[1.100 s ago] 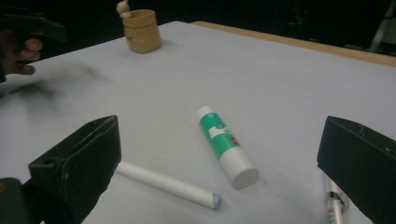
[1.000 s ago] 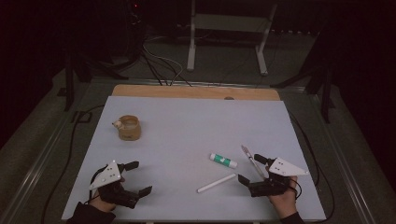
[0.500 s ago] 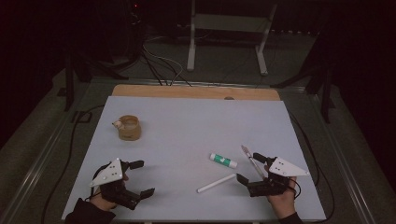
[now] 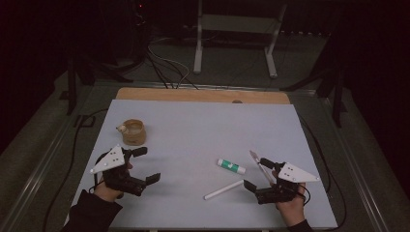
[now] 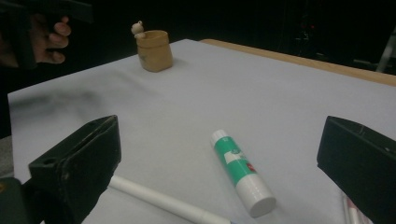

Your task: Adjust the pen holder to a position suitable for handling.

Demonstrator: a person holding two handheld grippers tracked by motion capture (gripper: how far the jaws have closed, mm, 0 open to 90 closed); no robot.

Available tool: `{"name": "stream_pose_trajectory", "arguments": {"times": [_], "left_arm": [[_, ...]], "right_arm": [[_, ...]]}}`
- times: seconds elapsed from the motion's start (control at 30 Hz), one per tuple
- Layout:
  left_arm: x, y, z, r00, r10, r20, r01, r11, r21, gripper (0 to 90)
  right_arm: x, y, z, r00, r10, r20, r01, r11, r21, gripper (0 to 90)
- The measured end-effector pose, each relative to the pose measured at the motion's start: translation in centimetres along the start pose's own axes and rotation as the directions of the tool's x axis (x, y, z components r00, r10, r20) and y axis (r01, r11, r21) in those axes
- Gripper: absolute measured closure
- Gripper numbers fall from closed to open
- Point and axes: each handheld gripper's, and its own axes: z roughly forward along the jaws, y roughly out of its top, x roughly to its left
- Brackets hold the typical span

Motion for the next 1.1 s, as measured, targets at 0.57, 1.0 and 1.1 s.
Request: {"name": "stream_pose_trajectory", "arguments": {"times": [0.57, 1.0, 1.1], "left_arm": [[4.8, 1.4, -2.3, 0.9768, -0.051, -0.208, 0.035, 0.9961, -0.081, 0.3], [8.9, -0.6, -3.9, 0.9217, -0.121, -0.368, 0.073, 0.9870, -0.143, 6.0], [10.0, -1.1, -4.4, 0.8942, -0.174, -0.412, 0.117, 0.9804, -0.158, 7.0]], "right_arm": [[0.2, 0.1, -0.1, 1.0000, 0.004, -0.005, -0.004, 1.000, -0.013, 0.0], [0.0, 0.1, -0.2, 0.9999, 0.016, -0.004, -0.016, 1.000, -0.016, 0.0], [0.1, 0.1, -0.2, 0.9999, 0.014, -0.006, -0.014, 1.000, -0.016, 0.0]]}}
